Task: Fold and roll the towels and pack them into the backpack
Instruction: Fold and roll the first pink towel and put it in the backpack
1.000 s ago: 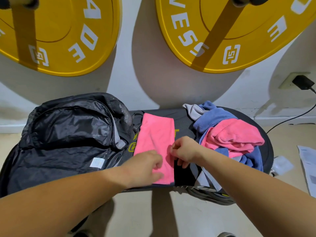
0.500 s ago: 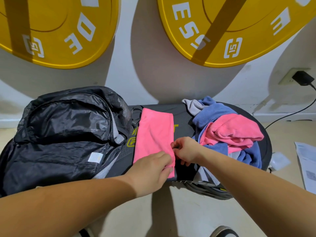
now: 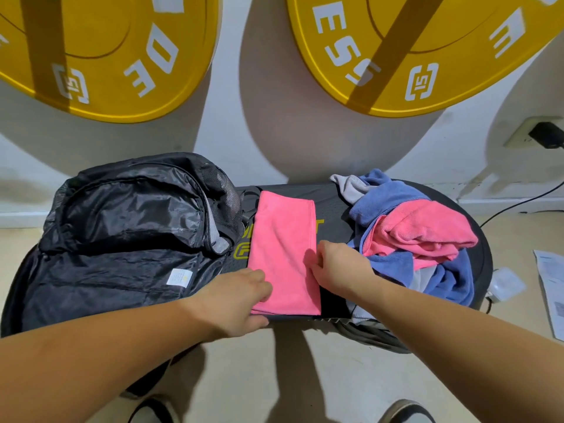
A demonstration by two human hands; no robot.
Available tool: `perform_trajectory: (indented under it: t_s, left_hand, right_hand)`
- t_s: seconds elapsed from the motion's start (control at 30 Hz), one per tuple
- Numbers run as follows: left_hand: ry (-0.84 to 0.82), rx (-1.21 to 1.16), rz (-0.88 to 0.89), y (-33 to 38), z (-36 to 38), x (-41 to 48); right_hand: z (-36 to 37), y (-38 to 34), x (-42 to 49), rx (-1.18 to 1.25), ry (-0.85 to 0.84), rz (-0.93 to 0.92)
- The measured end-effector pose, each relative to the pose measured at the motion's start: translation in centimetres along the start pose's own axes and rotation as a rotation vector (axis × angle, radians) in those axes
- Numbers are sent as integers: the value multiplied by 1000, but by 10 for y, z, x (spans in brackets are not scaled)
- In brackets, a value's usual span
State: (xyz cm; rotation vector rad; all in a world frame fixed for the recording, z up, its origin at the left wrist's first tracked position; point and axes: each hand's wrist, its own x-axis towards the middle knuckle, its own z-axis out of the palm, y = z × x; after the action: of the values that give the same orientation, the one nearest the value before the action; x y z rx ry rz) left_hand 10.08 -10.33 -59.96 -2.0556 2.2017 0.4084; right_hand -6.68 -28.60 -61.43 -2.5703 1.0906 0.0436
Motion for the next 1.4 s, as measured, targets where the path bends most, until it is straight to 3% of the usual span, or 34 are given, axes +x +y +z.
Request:
perform_trajectory:
  t_s: [0.1,0.23,0.37,0.53,0.7,0.83,0.93,1.17,1.27,1.4]
  left_hand:
    - [-25,-56,-11,-9,7,-13]
    - [-17,-15,-29,-6,7,-13]
    - [-10,43,-69,1,-1,-10]
    - [40,-177,-165,-9,-8,-16]
    - [192,-351,-183,-9,-9,-20]
    - [142,-407,-155,-6,-3,-22]
    - [164,-384,-142,-6,3,-20]
    - [149,-860,-521,-13,12,-5]
    - [212,-727,-502,-12,15,0]
    - [297,-359,-297,-10,17,3]
  right_hand:
    - [-8,-16,-13,83,-11,-201]
    - [2,-35,-38,-53,-276,-387]
    - [7,-33,-51,-211,-232,-471]
    - [-1,-27,-56,-252,-178,-517]
    - [-3,-16,-55,-122,-145,-418]
    - [4,-4,-51,21,-100,-454]
    - [7,-2,-45,83,-151,-371]
    - [2,-8,-36,390,-219,30]
    - [3,-9,-36,471,-164,113]
    - [13,-12,-40,99,5,-174]
